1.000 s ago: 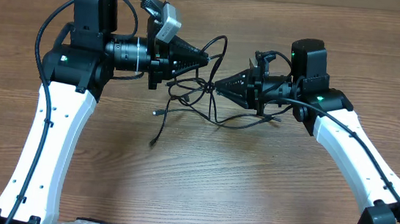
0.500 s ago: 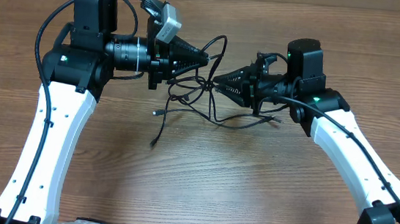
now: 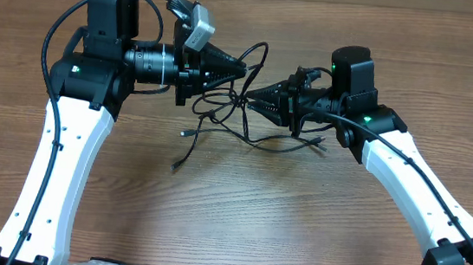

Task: Untangle cables

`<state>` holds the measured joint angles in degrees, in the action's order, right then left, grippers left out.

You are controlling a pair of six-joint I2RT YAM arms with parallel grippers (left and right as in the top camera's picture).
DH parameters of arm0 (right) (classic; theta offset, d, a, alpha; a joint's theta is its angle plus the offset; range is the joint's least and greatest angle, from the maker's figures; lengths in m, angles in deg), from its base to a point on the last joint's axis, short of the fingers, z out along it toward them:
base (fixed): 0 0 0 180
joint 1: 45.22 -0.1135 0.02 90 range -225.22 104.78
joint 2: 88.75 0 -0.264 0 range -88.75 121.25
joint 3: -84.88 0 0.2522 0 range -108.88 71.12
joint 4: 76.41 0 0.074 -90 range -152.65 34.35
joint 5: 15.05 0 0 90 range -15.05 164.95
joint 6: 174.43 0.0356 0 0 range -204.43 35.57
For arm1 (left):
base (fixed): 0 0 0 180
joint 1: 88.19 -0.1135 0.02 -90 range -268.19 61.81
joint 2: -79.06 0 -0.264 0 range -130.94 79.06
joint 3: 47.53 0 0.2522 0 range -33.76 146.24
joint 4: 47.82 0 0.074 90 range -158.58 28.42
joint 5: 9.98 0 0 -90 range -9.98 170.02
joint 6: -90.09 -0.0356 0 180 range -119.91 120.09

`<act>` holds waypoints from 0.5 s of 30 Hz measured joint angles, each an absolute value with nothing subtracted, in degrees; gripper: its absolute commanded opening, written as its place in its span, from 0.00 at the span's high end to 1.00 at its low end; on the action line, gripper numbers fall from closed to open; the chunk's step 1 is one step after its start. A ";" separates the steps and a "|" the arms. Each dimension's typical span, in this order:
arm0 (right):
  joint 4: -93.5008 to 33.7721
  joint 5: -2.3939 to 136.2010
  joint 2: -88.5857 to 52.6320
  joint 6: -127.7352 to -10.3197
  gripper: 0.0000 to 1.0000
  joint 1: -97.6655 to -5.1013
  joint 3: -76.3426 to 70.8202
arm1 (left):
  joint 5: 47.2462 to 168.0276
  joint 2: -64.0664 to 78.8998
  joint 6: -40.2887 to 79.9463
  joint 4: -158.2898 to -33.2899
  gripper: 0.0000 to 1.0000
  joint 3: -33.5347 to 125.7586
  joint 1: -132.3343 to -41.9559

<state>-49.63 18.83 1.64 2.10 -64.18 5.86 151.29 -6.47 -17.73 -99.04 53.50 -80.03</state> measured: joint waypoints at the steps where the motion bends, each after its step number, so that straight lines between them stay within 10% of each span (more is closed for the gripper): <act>1: -49.61 18.87 1.64 3.17 0.83 -64.25 5.86 | 151.04 -6.47 -17.75 -99.14 0.96 53.50 -80.03; 8: -49.59 18.85 1.64 9.92 0.75 -65.12 5.86 | 150.06 -6.47 -17.73 -99.32 0.96 53.50 -80.03; 15: -49.59 19.05 1.64 13.59 0.91 -65.14 5.86 | 149.80 -6.47 -17.75 -99.32 0.96 53.50 -80.03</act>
